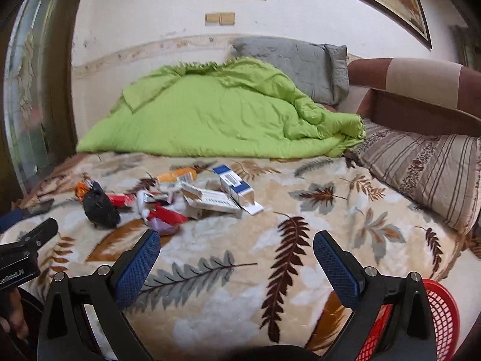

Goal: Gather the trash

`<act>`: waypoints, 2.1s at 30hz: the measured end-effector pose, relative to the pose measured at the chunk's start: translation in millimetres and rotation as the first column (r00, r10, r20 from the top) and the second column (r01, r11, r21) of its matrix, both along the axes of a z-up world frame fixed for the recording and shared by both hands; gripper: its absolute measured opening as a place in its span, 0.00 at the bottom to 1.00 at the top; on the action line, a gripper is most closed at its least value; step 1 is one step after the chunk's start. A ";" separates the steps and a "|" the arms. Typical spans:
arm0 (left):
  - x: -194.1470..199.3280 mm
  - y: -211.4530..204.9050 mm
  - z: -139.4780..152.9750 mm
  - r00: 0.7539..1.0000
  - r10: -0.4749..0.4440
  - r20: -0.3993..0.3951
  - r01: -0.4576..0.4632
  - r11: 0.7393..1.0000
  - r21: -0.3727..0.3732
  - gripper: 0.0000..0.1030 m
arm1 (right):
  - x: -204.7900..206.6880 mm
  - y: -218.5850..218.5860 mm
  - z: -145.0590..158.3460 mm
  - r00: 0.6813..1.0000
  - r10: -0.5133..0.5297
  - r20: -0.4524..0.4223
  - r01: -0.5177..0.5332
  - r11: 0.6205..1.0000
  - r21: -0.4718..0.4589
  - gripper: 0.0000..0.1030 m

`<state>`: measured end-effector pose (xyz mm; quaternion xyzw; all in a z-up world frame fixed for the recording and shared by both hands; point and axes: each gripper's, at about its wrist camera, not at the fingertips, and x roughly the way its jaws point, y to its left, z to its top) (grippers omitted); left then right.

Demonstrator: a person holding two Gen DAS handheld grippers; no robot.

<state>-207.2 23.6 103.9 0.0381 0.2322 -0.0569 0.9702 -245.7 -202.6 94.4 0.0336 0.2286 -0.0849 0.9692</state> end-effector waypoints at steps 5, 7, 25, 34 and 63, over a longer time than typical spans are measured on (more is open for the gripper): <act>-0.8 -6.0 -7.6 1.000 -0.013 0.009 0.012 0.999 0.050 1.00 | 4.0 -1.7 -4.7 1.000 -0.019 -0.018 0.019 1.000 0.003 1.00; 2.5 -6.5 -9.6 1.000 -0.008 -0.005 0.009 0.999 0.052 1.00 | 3.4 -2.8 -5.1 1.000 -0.021 -0.022 0.021 1.000 0.004 1.00; 11.6 -10.7 -16.6 0.999 -0.019 -0.037 0.021 0.998 0.058 1.00 | 8.8 -4.6 -7.1 0.997 -0.043 -0.059 0.042 0.999 -0.017 1.00; 11.8 -7.3 -16.4 0.999 -0.020 -0.037 0.022 0.998 0.056 1.00 | 10.1 -1.1 -7.8 0.997 -0.043 -0.061 0.042 0.999 -0.026 1.00; 25.0 12.9 -22.5 0.992 -0.040 -0.117 0.040 0.999 -0.005 1.00 | 12.9 -6.6 -10.2 0.996 -0.016 -0.091 0.018 1.000 0.015 1.00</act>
